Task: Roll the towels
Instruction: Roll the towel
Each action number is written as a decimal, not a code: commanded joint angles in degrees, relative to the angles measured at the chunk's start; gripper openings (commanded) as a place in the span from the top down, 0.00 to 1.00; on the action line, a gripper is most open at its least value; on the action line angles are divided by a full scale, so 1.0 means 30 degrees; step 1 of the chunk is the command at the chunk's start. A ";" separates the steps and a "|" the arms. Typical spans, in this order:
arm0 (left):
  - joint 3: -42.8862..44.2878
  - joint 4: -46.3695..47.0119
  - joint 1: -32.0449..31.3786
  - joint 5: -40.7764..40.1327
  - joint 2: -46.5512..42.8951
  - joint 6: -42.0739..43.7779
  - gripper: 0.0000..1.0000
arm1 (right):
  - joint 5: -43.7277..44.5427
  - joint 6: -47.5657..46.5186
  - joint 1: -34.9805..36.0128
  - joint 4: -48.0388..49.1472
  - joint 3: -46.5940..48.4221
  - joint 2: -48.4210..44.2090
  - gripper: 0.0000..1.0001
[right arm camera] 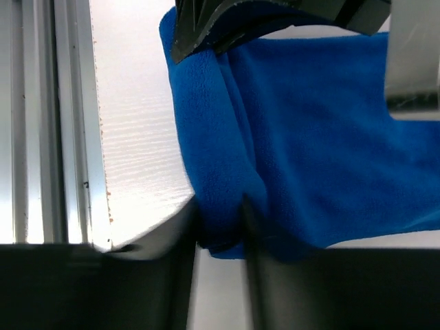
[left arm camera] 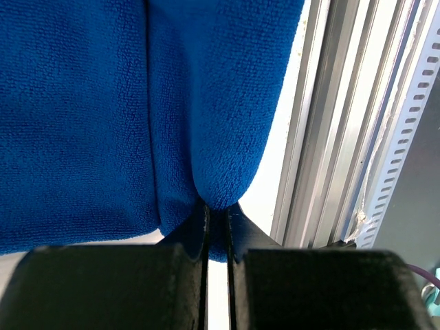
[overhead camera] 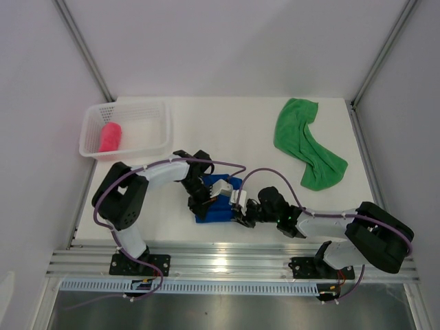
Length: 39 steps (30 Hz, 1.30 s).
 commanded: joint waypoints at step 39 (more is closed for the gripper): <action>-0.4533 0.5355 -0.0490 -0.1787 -0.5017 -0.4618 0.90 | -0.2067 0.8417 -0.2105 -0.3042 0.1212 0.0998 1.00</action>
